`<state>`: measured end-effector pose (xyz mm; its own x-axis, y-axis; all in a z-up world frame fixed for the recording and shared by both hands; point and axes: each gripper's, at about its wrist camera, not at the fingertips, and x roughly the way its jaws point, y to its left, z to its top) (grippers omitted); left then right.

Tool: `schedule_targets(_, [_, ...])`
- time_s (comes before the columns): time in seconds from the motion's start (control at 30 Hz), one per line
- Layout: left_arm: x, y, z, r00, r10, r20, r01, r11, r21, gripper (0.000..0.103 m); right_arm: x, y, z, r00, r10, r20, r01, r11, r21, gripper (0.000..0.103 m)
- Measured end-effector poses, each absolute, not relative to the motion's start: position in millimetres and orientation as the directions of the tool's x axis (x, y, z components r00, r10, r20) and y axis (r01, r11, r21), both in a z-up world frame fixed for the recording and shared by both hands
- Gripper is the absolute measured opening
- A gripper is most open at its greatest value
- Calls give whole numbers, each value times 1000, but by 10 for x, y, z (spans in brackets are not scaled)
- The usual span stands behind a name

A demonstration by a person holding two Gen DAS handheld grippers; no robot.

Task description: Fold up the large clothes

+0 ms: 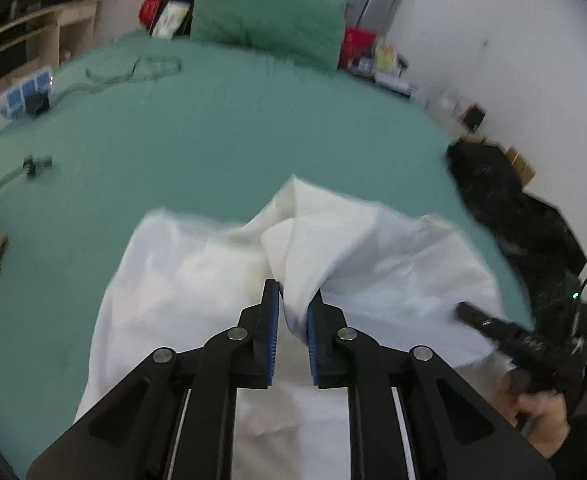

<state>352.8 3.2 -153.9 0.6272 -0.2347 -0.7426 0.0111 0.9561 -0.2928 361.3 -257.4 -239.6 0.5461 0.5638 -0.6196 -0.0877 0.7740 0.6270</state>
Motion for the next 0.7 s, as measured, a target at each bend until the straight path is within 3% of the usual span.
schedule_targets(0.13, [3384, 234, -1832, 534, -188, -824, -62, 964, -260, 22, 3386, -2658, -2247, 547, 426, -720, -97, 887, 451, 57])
schedule_targets(0.2, [3319, 305, -1915, 514, -211, -831, -88, 951, -296, 35, 3275, -2640, -2109, 582, 311, -751, -69, 939, 336, 57])
schedule_targets(0.27, [3239, 329, -1903, 523, -231, -820, -88, 943, -322, 51, 3195, -2579, -1903, 654, 220, -724, -67, 970, 234, 57])
schedule_targets(0.4, [3084, 291, -1703, 570, -221, -791, -46, 953, -299, 51, 3131, -2157, -1556, 771, 221, -597, -235, 970, 56, 57])
schedule_targets(0.6, [3152, 130, -1320, 652, -214, -728, 32, 966, -256, 51, 3231, -1699, -1455, 780, 298, -550, -352, 936, 7, 57])
schedule_targets(0.7, [3369, -31, -1293, 659, -213, -721, 52, 970, -239, 51, 3231, -1618, -1565, 768, 289, -572, -364, 931, -18, 57])
